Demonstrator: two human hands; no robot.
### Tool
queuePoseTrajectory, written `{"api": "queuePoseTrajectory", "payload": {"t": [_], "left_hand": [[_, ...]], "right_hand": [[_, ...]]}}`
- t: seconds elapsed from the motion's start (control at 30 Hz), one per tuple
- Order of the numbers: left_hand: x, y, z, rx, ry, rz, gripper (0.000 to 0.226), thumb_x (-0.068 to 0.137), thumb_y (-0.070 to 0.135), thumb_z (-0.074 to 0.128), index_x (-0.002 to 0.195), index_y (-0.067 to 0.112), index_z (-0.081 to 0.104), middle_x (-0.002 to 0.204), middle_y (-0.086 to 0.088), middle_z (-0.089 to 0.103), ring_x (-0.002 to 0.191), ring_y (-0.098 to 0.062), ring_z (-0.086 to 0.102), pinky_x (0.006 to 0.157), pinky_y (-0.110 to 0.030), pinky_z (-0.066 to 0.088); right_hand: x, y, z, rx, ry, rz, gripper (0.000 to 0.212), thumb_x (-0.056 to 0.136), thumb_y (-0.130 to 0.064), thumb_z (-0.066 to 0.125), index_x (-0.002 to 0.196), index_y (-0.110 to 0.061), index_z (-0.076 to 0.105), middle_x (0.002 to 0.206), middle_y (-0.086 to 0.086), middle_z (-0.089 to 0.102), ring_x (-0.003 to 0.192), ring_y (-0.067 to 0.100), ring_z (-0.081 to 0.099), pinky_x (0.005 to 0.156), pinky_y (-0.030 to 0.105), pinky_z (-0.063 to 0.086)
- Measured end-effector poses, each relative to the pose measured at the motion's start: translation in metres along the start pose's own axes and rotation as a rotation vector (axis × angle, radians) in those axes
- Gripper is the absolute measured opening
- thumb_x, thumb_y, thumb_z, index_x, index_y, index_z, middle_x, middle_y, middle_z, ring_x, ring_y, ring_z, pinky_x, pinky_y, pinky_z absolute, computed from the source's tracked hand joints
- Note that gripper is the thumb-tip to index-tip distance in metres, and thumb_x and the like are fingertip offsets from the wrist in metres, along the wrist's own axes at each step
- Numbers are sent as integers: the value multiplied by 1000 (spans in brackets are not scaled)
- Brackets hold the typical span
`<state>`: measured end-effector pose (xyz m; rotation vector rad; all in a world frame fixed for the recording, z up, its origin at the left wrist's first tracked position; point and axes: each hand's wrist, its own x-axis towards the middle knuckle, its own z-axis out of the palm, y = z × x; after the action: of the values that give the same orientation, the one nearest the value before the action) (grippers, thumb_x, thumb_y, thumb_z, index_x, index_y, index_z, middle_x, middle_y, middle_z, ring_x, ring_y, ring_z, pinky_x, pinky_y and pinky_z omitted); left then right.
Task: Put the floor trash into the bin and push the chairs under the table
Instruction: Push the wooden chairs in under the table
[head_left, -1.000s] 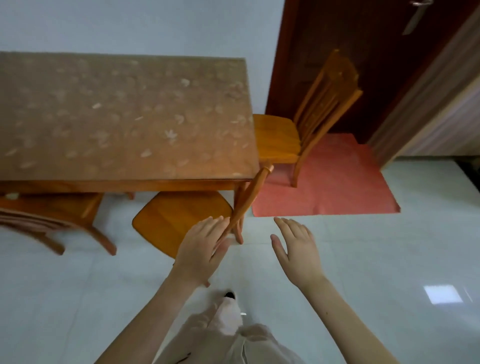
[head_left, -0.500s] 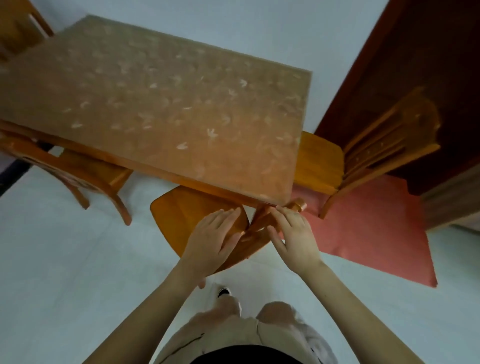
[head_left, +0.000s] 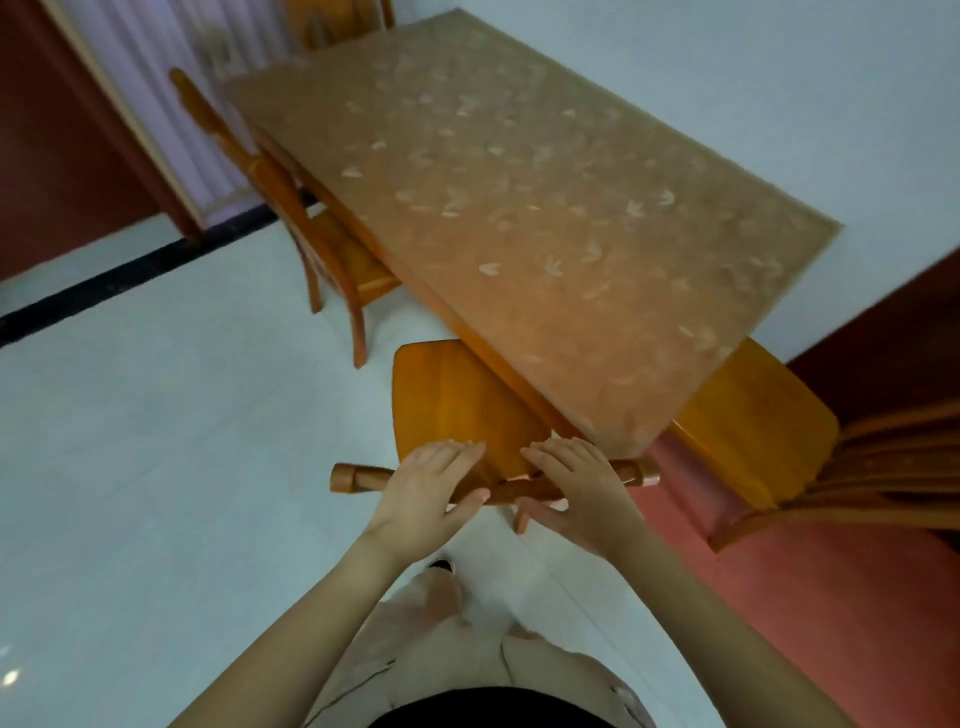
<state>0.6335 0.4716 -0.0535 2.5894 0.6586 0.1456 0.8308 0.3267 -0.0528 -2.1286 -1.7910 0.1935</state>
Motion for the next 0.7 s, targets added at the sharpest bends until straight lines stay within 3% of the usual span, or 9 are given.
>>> {"api": "queuePoseTrajectory", "payload": {"t": [0.13,0.33,0.57,0.7], "left_hand": [[-20,7,25,55,35,-53,55,95,58,36,134,23,52,132,2,58,125,-21,49,110,-42,33],[-25,18,37,25,97,-201,47,93,58,40,126,29,59,114,8,62,110,-16,49,108,-39,30],[-11,19,42,-149,177,-340,41,80,72,47,97,38,62,90,15,55,95,-11,46,100,-35,28],[-6,13,47,-240,268,-344,46,74,78,49,84,36,63,83,15,58,89,-8,47,93,-33,28]], "right_hand": [[-12,11,9,80,-21,-51,55,87,-57,52,126,-20,61,122,-3,65,113,18,60,98,34,43],[-21,28,21,186,-91,-95,56,92,-60,47,124,-18,64,109,-2,69,96,18,64,83,44,52],[-5,34,13,315,-299,25,44,96,-50,50,130,-25,60,121,-5,64,94,18,67,82,40,57],[-7,37,21,319,-217,31,46,93,-59,48,121,-27,66,109,-10,69,83,8,68,77,31,58]]}}
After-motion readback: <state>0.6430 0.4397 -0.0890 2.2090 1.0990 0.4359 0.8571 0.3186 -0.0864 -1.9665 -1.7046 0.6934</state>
